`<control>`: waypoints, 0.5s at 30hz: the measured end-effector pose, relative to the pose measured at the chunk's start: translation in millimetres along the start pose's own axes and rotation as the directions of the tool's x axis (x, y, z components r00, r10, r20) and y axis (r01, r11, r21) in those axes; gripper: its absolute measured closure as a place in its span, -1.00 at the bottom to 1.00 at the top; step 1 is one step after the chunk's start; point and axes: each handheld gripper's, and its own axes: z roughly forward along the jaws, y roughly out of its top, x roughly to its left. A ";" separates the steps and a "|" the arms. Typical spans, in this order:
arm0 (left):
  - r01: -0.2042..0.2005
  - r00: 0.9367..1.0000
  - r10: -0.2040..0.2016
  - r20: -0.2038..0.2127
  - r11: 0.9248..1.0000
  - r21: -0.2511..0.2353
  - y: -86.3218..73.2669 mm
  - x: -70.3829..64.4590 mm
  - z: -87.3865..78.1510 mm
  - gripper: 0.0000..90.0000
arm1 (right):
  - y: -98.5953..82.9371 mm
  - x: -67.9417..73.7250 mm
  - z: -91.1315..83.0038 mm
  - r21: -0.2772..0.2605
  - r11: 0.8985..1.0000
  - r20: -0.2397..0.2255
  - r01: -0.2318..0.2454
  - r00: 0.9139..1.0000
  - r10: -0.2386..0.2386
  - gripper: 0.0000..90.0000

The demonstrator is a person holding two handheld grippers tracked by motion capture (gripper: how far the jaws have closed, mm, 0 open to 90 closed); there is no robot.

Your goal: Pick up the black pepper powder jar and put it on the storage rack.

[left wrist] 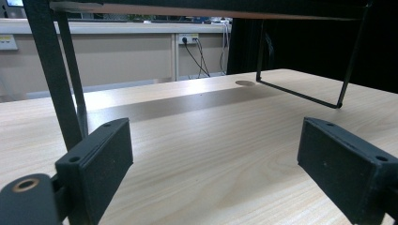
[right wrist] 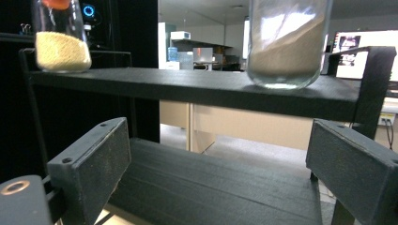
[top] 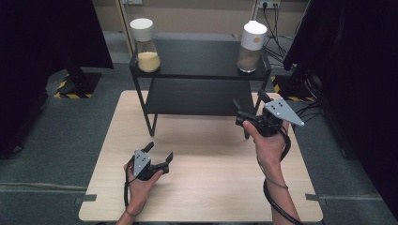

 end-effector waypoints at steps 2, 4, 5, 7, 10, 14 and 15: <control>-0.001 1.000 0.001 0.000 1.000 0.001 0.1 -0.1 0.0 -0.78 | -3.1 1.2 -1.7 0.003 1.000 -0.005 0.002 1.000 -0.002 -0.84; -0.001 1.000 0.001 0.000 1.000 0.002 0.3 0.0 0.1 -0.78 | -7.0 3.0 -3.8 0.007 1.000 -0.008 0.006 1.000 -0.006 -0.84; -0.001 1.000 0.001 0.000 1.000 0.002 0.4 0.0 0.2 -0.78 | -9.0 3.9 -5.0 0.011 1.000 -0.008 0.008 1.000 -0.008 -0.84; 0.000 1.000 0.000 0.000 1.000 0.001 0.1 0.0 0.0 -0.78 | -11.7 4.7 -6.5 0.015 1.000 -0.008 0.006 1.000 -0.006 -0.84; -0.001 1.000 0.001 -0.001 1.000 0.003 0.4 -0.1 0.1 -0.78 | -17.6 5.6 -9.6 0.017 1.000 -0.011 0.002 1.000 -0.002 -0.84; -0.004 1.000 0.004 0.002 1.000 0.001 0.2 0.0 0.0 -0.78 | -24.6 6.3 -13.0 0.022 1.000 -0.011 -0.006 1.000 0.006 -0.84; -0.004 1.000 0.004 0.002 1.000 0.002 0.3 -0.1 0.0 -0.78 | -26.4 6.3 -13.6 0.024 1.000 -0.012 -0.007 1.000 0.007 -0.84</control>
